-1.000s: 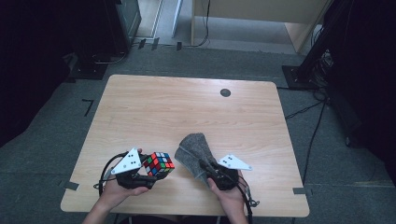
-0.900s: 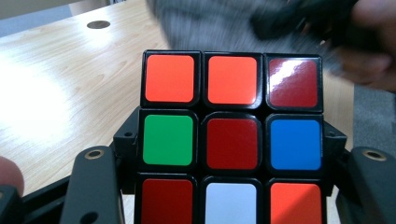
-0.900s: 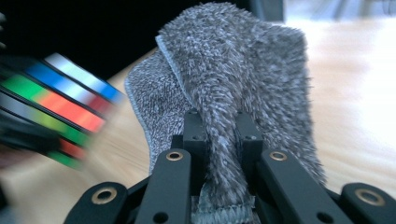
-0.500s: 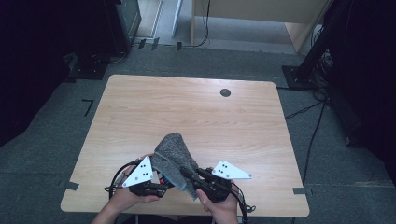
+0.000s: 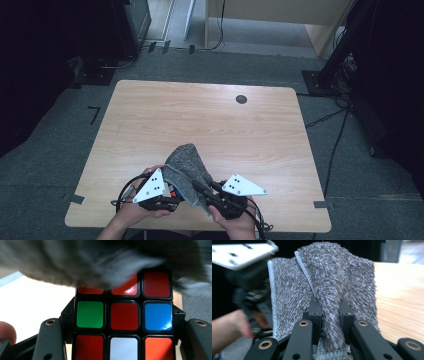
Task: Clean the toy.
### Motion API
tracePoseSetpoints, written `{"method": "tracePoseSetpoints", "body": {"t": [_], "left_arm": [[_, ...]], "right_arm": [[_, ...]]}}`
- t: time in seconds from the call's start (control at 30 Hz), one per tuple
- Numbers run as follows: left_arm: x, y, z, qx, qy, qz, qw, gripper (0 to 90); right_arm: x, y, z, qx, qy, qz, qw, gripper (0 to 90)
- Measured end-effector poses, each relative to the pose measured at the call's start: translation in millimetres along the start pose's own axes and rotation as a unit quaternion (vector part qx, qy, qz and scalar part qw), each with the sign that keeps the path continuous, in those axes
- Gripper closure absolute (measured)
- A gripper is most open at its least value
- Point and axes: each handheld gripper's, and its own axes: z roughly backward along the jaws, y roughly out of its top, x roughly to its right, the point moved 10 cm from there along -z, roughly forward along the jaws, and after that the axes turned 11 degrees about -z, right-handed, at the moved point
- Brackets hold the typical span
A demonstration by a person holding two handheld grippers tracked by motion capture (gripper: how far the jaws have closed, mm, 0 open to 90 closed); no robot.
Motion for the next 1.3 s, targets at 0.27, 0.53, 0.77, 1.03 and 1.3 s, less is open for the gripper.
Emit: {"method": "tracePoseSetpoints", "body": {"t": [0.27,0.53,0.77,1.03,1.3], "left_arm": [[0.3,-0.9,-0.8,-0.001,-0.010,0.008,0.9999,33.9],[0.7,3.1,-1.8,0.001,-0.011,0.010,0.9999,33.9],[-1.5,-1.0,-5.7,-0.001,-0.018,0.018,0.9997,33.9],[-4.9,2.0,-4.7,0.003,-0.007,0.020,0.9998,33.9],[-1.8,-0.2,-7.7,-0.009,0.000,0.010,0.9999,33.9]], "right_arm": [[21.8,-8.0,0.4,-0.024,-0.020,-0.029,0.9991,77.9],[19.6,-5.4,0.7,-0.017,-0.037,0.007,0.9992,77.9],[20.9,-7.1,4.6,-0.022,-0.027,-0.003,0.9994,78.0],[26.8,-9.6,4.8,-0.028,-0.036,-0.020,0.9988,78.4],[-1.8,-2.2,5.8,-0.018,0.004,0.007,0.9998,78.3]]}}
